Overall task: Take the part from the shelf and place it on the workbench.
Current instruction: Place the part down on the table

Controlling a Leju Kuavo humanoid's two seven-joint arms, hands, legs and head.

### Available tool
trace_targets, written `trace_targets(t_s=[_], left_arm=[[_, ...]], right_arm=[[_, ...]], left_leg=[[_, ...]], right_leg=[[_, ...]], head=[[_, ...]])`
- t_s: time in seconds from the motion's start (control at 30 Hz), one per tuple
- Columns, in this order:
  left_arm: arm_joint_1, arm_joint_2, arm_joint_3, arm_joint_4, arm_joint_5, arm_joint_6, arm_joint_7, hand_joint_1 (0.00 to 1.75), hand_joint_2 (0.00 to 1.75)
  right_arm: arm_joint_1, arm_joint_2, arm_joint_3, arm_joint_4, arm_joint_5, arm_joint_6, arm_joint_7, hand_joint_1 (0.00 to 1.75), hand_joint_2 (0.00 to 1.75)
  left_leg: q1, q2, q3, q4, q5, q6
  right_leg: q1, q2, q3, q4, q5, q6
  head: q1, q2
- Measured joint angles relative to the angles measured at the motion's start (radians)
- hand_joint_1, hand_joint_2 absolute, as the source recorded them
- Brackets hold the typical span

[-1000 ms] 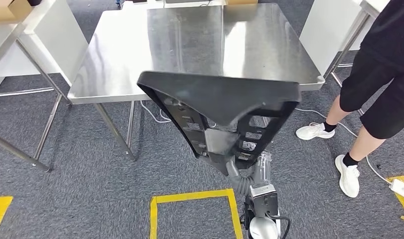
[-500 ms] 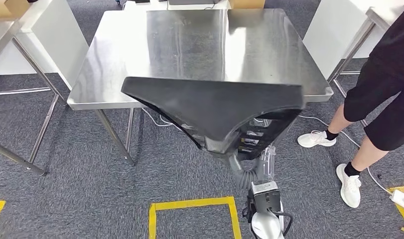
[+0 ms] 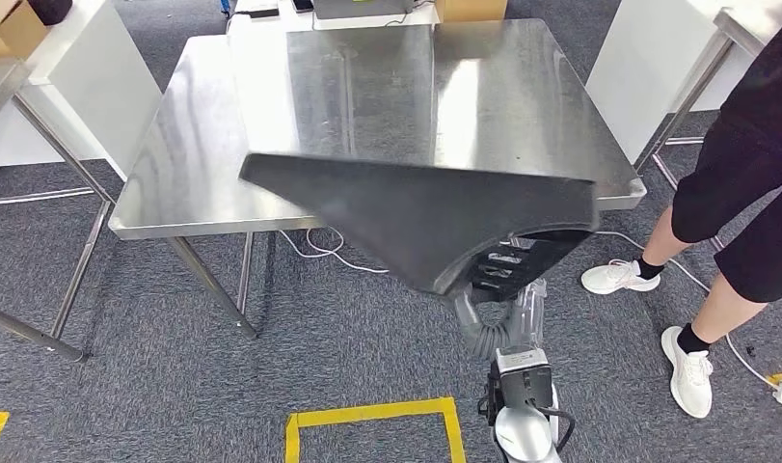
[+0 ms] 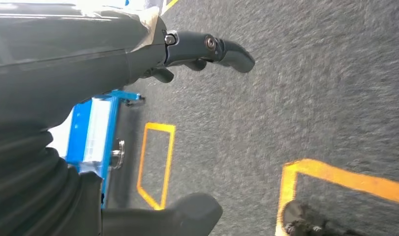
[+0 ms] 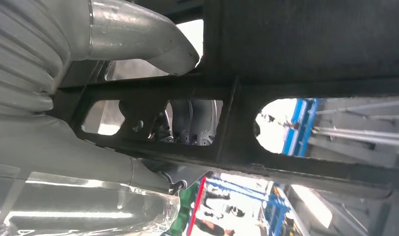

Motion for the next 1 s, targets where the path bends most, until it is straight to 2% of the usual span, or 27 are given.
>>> trace_targets(t_s=[0.07,0.1,0.13,0.17,0.2,0.23,0.27,0.3,0.37,0.43,0.47,0.5,0.57,0.6,0.63,0.67,0.73,0.77,0.8,0.87,0.93,1.0], left_arm=[[0.001,0.001,0.003,0.0,-0.001,0.001,-0.001,0.0,1.75],[0.003,0.002,0.004,0.0,-0.002,0.001,-0.001,0.0,1.75],[0.004,0.001,0.005,0.0,-0.003,0.001,-0.001,0.0,1.75],[0.004,0.001,0.005,0.0,-0.004,0.001,-0.001,0.0,1.75],[0.004,0.002,0.005,0.0,-0.006,0.002,-0.001,0.0,1.75],[0.005,0.002,0.005,0.0,-0.006,0.002,-0.001,0.0,1.75],[0.005,0.002,0.005,0.0,-0.006,0.002,-0.002,0.0,1.75],[0.005,0.003,0.006,0.0,-0.007,0.002,-0.003,0.0,1.75],[0.004,0.002,0.006,0.0,-0.007,0.003,-0.005,0.0,1.75],[0.003,0.002,0.006,0.0,-0.007,0.003,-0.005,0.0,1.75],[0.003,0.001,0.007,0.0,-0.007,0.003,-0.004,0.0,1.75],[0.002,0.0,0.007,0.0,-0.007,0.003,-0.004,0.0,1.75],[0.002,0.0,0.007,0.0,-0.009,0.003,-0.004,0.0,1.75],[0.003,0.0,0.007,0.0,-0.009,0.003,-0.004,0.0,1.75],[0.003,0.0,0.008,0.0,-0.01,0.003,-0.004,0.0,1.75],[0.003,0.0,0.008,0.0,-0.01,0.003,-0.004,0.0,1.75],[0.004,0.0,0.009,0.0,-0.009,0.003,-0.004,0.0,1.75],[0.003,0.0,0.01,0.001,-0.008,0.004,-0.005,0.0,1.75],[0.003,-0.001,0.011,0.001,-0.007,0.004,-0.005,0.0,1.75],[0.003,-0.002,0.012,0.001,-0.006,0.004,-0.005,0.0,1.75],[0.002,-0.002,0.012,0.0,-0.005,0.005,-0.003,0.0,1.75],[-0.001,-0.002,0.013,0.0,-0.005,0.007,-0.004,0.0,1.75]], right_arm=[[0.004,0.0,-0.002,-0.005,0.0,-0.001,0.001,1.75,1.75],[0.007,-0.001,-0.003,-0.006,0.0,-0.001,0.001,1.75,1.75],[0.01,-0.001,-0.005,-0.007,0.0,-0.002,0.001,1.75,1.75],[0.012,-0.002,-0.006,-0.008,0.0,-0.003,0.001,1.75,1.75],[0.013,-0.002,-0.007,-0.011,0.0,-0.004,0.001,1.75,1.75],[0.014,-0.002,-0.008,-0.013,0.0,-0.004,0.002,1.75,1.75],[0.013,-0.003,-0.009,-0.016,0.0,-0.004,0.002,1.75,1.75],[0.014,-0.003,-0.01,-0.018,0.0,-0.005,0.002,1.75,1.75],[0.015,-0.004,-0.012,-0.023,0.0,-0.005,0.002,1.75,1.75],[0.016,-0.006,-0.013,-0.026,0.0,-0.007,0.002,1.75,1.75],[0.016,-0.007,-0.013,-0.028,0.0,-0.008,0.002,1.75,1.75],[0.016,-0.009,-0.013,-0.028,0.0,-0.01,0.002,1.75,1.75],[0.018,-0.011,-0.013,-0.029,-0.001,-0.012,0.002,1.75,1.75],[0.02,-0.013,-0.013,-0.029,-0.003,-0.013,0.002,1.75,1.75],[0.021,-0.014,-0.013,-0.029,-0.005,-0.014,0.002,1.75,1.75],[0.022,-0.016,-0.013,-0.029,-0.007,-0.014,0.002,1.75,1.75],[0.022,-0.017,-0.013,-0.028,-0.01,-0.014,0.002,1.75,1.75],[0.022,-0.017,-0.013,-0.028,-0.012,-0.014,0.001,1.75,1.75],[0.021,-0.017,-0.013,-0.027,-0.013,-0.014,0.001,1.75,1.75],[0.021,-0.017,-0.014,-0.025,-0.015,-0.013,0.001,1.75,1.75],[0.021,-0.017,-0.014,-0.024,-0.016,-0.012,0.0,1.75,1.75],[0.015,-0.016,-0.015,-0.023,-0.018,-0.012,-0.001,1.75,1.75]], left_leg=[[0.001,0.0,-0.086,0.108,-0.043,-0.007],[0.001,0.0,-0.117,0.128,-0.049,-0.008],[0.001,0.0,-0.134,0.122,-0.037,-0.008],[0.0,0.0,-0.133,0.08,-0.001,-0.004],[-0.001,0.001,-0.12,0.017,0.054,0.002],[-0.004,0.002,-0.106,-0.039,0.096,0.009],[-0.008,0.003,-0.094,-0.087,0.125,0.018],[-0.011,0.004,-0.087,-0.112,0.138,0.027],[-0.013,0.003,-0.075,-0.124,0.132,0.04],[-0.009,0.003,-0.053,-0.131,0.134,0.049],[-0.008,0.002,-0.042,-0.132,0.132,0.053],[-0.007,0.002,-0.037,-0.132,0.129,0.056],[-0.008,0.0,-0.029,-0.132,0.118,0.061],[-0.009,-0.002,-0.022,-0.132,0.111,0.061],[-0.009,-0.004,-0.013,-0.132,0.103,0.061],[-0.009,-0.005,-0.002,-0.132,0.095,0.06],[-0.009,-0.008,0.02,-0.132,0.077,0.054],[-0.009,-0.009,0.027,-0.132,0.069,0.05],[-0.008,-0.009,0.03,-0.133,0.062,0.041],[-0.009,-0.006,0.038,-0.127,0.057,0.025],[-0.008,-0.002,0.052,-0.121,0.047,0.013],[-0.001,-0.001,0.042,-0.086,0.022,0.004]], right_leg=[[0.001,0.003,0.008,0.0,-0.011,-0.005],[0.001,0.005,0.014,0.0,-0.017,-0.006],[0.002,0.007,0.022,0.0,-0.024,-0.005],[0.002,0.009,0.033,0.0,-0.033,-0.003],[0.003,0.009,0.044,-0.001,-0.042,-0.001],[0.005,0.01,0.055,-0.001,-0.051,0.003],[0.007,0.01,0.063,-0.001,-0.06,0.008],[0.01,0.011,0.069,-0.001,-0.065,0.014],[0.018,0.012,0.077,0.006,-0.068,0.029],[0.022,0.01,0.071,0.037,-0.076,0.037],[0.021,0.008,0.052,0.073,-0.084,0.038],[0.02,0.006,0.019,0.126,-0.096,0.039],[0.019,0.005,-0.063,0.237,-0.134,0.039],[0.019,0.005,-0.094,0.264,-0.149,0.039],[0.018,0.005,-0.109,0.257,-0.148,0.043],[0.018,0.004,-0.106,0.216,-0.125,0.049],[0.018,0.003,-0.075,0.09,-0.037,0.062],[0.019,0.0,-0.065,0.047,-0.013,0.056],[0.026,-0.002,-0.058,0.027,-0.002,0.045],[0.031,-0.004,-0.053,0.022,-0.011,0.012],[0.022,-0.001,-0.03,0.013,-0.003,-0.005],[0.019,0.0,-0.004,0.014,-0.01,-0.016]], head=[[-0.001,0.0],[-0.001,0.0],[-0.001,0.0],[-0.001,0.0],[-0.001,0.0],[-0.001,0.0],[-0.001,0.0],[-0.001,0.0],[-0.001,0.0],[0.001,0.0],[0.002,0.0],[0.002,0.0],[0.003,0.0],[0.002,0.0],[0.003,0.0],[0.003,0.0],[0.003,0.0],[0.002,0.0],[0.002,0.0],[0.001,0.0],[0.0,0.0],[-0.005,0.0]])
